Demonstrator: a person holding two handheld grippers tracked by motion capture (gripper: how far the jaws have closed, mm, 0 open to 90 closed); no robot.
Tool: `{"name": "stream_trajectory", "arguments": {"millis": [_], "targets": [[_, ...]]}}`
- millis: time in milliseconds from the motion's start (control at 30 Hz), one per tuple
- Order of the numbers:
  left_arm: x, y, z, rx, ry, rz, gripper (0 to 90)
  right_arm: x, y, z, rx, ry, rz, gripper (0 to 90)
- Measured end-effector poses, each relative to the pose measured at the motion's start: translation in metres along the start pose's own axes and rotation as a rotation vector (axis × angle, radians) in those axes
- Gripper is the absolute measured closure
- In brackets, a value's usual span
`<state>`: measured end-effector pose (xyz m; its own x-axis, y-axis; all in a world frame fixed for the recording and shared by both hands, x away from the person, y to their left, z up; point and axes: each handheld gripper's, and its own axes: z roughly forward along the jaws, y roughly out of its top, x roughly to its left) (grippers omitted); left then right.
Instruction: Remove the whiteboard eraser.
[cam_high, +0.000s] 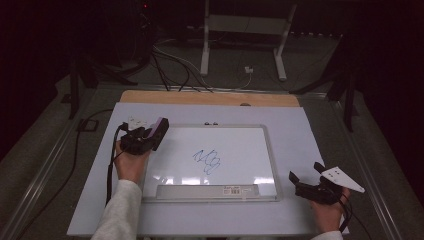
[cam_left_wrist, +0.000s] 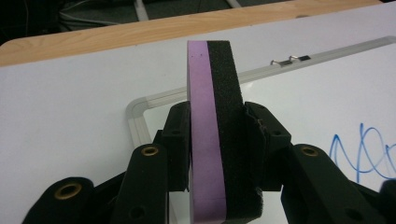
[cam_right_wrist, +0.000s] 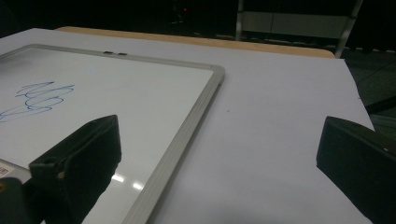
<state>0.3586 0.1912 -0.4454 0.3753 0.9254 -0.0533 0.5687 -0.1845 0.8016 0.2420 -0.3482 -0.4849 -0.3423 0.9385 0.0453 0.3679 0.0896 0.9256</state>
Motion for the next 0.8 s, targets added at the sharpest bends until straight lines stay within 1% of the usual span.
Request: {"name": "stream_trajectory", "arguments": {"millis": [333, 700, 800], "targets": [[-0.007, -0.002, -0.006, -0.01, -0.02, 0.014, 65.0, 0.0, 0.0, 0.0, 0.001, 0.0, -0.001, 0.3], [-0.019, -0.012, -0.005, 0.011, -0.02, 0.048, 65.0, 0.0, 0.0, 0.001, 0.004, 0.001, 0.002, 0.3], [-0.024, -0.015, -0.004, 0.021, -0.01, 0.064, 65.0, 0.0, 0.0, 0.001, 0.006, 0.001, 0.002, 0.3]]}}
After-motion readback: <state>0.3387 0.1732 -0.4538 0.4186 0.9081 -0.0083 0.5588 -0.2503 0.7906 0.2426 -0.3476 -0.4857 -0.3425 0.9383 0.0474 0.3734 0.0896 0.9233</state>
